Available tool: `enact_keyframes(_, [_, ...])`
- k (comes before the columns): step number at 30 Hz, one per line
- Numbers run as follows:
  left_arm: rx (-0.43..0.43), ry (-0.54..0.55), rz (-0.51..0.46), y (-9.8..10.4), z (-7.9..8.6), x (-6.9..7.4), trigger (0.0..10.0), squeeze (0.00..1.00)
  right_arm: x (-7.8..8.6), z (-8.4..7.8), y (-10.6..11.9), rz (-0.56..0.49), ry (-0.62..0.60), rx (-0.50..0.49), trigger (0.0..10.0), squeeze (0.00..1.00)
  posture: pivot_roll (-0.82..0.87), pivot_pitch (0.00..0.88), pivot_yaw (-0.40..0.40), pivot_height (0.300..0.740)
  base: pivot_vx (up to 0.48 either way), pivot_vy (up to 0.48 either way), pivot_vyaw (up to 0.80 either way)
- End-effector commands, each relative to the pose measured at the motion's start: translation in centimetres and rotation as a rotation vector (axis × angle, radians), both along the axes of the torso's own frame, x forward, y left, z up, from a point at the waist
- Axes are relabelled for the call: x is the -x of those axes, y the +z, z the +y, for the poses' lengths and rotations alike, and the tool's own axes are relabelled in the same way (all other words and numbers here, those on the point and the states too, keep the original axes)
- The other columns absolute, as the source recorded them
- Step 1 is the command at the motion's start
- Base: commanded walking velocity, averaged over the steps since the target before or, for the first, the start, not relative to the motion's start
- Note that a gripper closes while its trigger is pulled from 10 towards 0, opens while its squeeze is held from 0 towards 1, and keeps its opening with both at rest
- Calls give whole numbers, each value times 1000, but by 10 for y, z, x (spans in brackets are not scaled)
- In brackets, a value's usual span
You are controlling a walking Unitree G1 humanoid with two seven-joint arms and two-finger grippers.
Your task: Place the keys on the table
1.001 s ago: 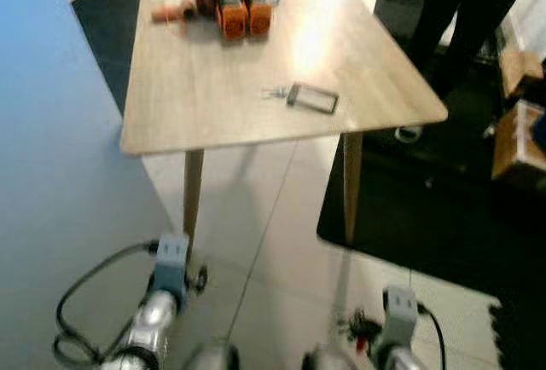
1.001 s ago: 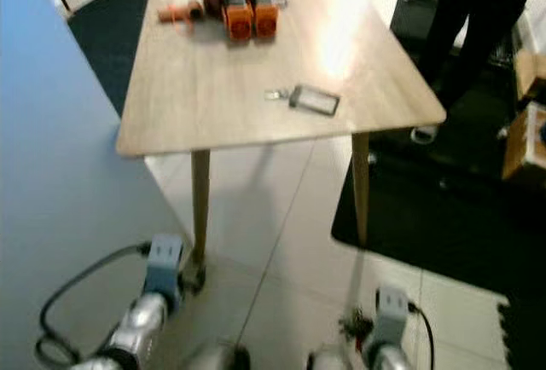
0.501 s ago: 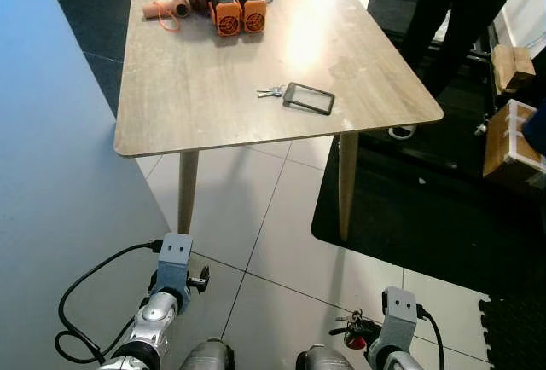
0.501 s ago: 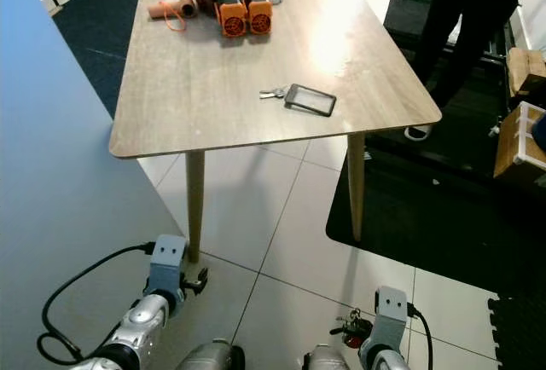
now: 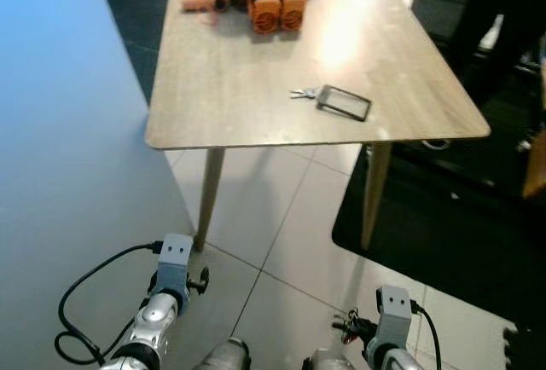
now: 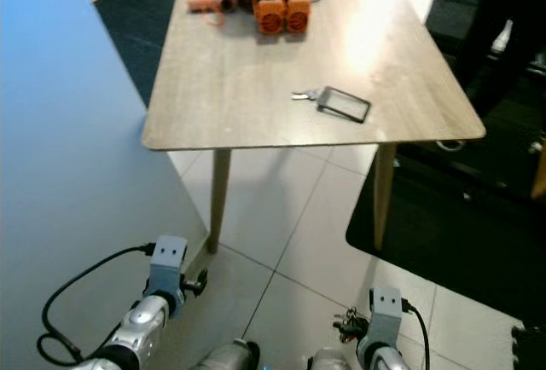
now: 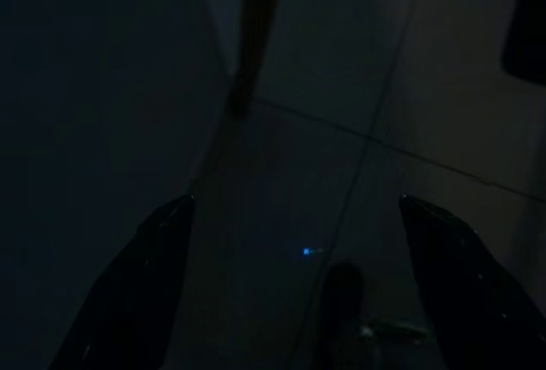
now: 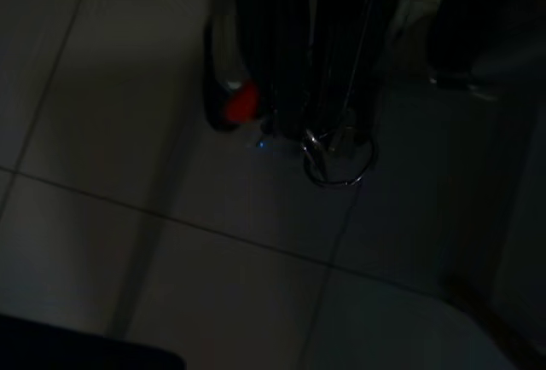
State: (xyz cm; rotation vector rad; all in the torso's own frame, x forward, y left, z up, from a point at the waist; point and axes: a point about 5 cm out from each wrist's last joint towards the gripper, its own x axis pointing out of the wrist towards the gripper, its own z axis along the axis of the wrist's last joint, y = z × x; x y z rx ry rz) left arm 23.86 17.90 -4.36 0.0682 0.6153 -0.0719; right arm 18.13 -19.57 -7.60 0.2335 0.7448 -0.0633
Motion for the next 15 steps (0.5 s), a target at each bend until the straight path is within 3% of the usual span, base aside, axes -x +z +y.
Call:
enact_keyframes(1, [15, 6, 31, -5, 0, 7, 10000, 0, 11, -2, -5, 32, -17, -4, 10000, 0, 40, 146, -22, 740, 0, 0, 0])
enact_keyframes(15, [28, 17, 32, -6, -1, 7, 10000, 0, 11, -3, -5, 36, -17, -7, 10000, 0, 39, 156, -29, 740, 0, 0, 0])
